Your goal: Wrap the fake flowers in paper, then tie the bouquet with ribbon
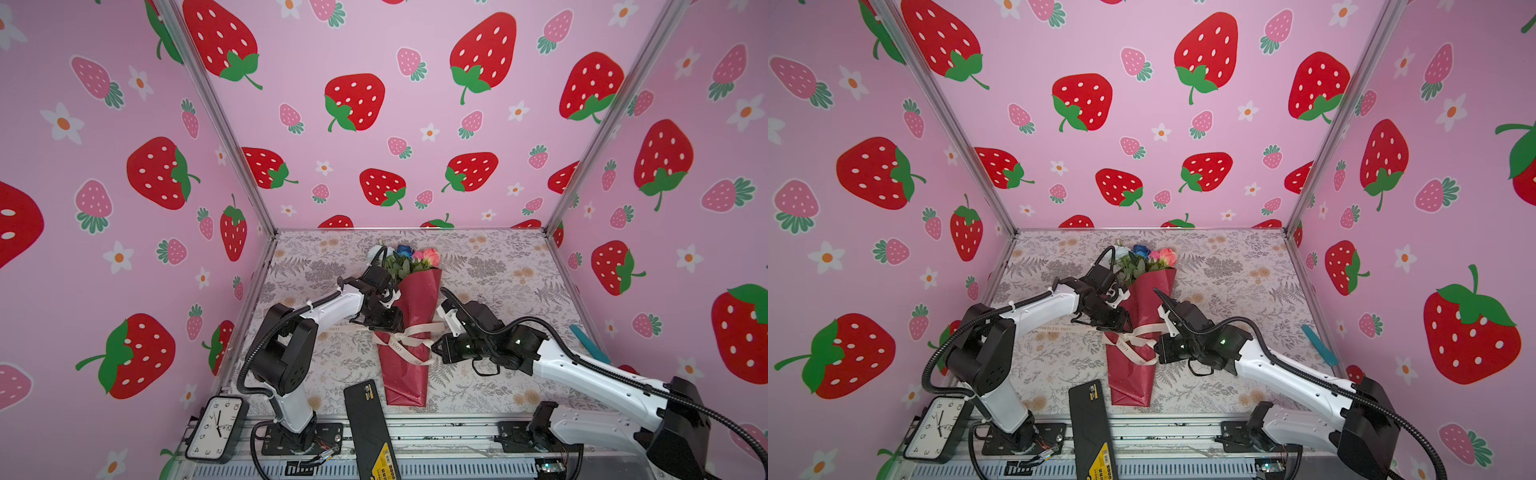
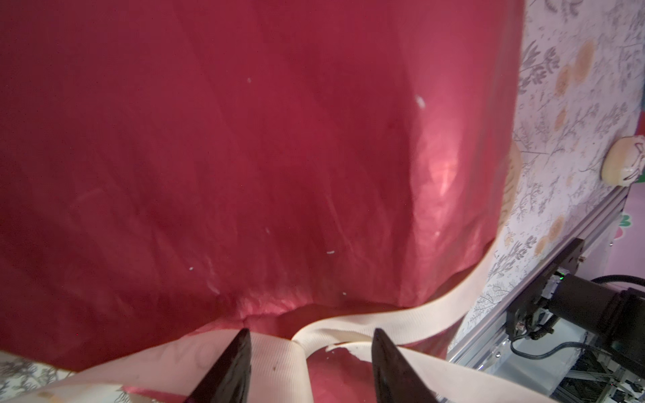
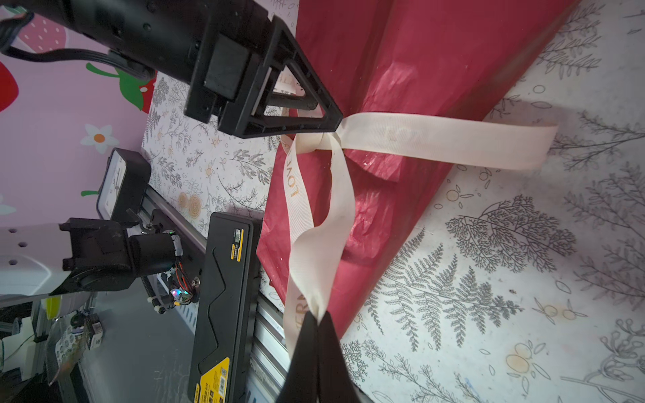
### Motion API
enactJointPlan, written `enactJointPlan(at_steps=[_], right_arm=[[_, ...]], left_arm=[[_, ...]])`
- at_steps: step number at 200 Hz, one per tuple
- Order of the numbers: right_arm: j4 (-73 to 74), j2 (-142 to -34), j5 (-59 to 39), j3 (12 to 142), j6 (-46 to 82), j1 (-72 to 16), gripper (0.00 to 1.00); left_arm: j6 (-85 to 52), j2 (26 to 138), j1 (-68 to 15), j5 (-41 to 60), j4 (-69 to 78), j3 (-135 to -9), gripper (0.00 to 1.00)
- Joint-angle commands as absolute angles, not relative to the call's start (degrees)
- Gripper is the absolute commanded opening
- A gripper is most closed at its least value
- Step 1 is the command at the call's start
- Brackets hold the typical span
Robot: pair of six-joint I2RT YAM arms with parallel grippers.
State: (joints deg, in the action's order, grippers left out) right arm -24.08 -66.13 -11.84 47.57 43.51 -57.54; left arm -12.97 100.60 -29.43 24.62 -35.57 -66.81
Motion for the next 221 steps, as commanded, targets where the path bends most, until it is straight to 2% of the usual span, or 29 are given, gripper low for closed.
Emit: enactJointPlan(at_steps=[1, 70, 94, 116, 149, 188, 202, 221], right_arm=[[-27.1, -67.7, -10.4, 49.5, 42.9, -58.5, 0.0], [-28.1, -69.6, -9.2, 51.3, 41.9, -58.8, 0.0], [-27.6, -70.6, -9.5, 51.9, 41.2, -58.7, 0.0], [-27.8, -71.2, -9.4, 52.7, 40.9, -58.7, 0.0], [-30.5, -69.1, -4.7, 55.6, 39.2, -59.6, 0.0], [-29.8, -64.0, 0.3, 56.2, 38.7, -61.3, 0.0], [-29.8, -62.6, 1.8, 55.5, 39.0, -61.3, 0.0], [-29.8, -61.8, 2.0, 55.1, 38.9, -61.4, 0.0]], left_arm=[[-10.3, 100.8, -30.4, 25.2, -39.1, -68.4, 0.56], [-8.6, 101.2, -31.3, 22.7, -44.2, -69.4, 0.55], [-8.6, 102.4, -31.8, 21.8, -44.6, -69.6, 0.42], [-9.4, 103.2, -32.2, 21.1, -44.8, -69.6, 0.4], [-11.2, 101.9, -32.2, 18.7, -44.2, -69.8, 0.31], [-12.1, 101.4, -32.3, 18.3, -43.9, -70.4, 0.33], [-12.1, 101.2, -32.3, 19.2, -43.8, -70.3, 0.37], [-11.7, 100.6, -32.3, 20.6, -44.3, -70.1, 0.48]])
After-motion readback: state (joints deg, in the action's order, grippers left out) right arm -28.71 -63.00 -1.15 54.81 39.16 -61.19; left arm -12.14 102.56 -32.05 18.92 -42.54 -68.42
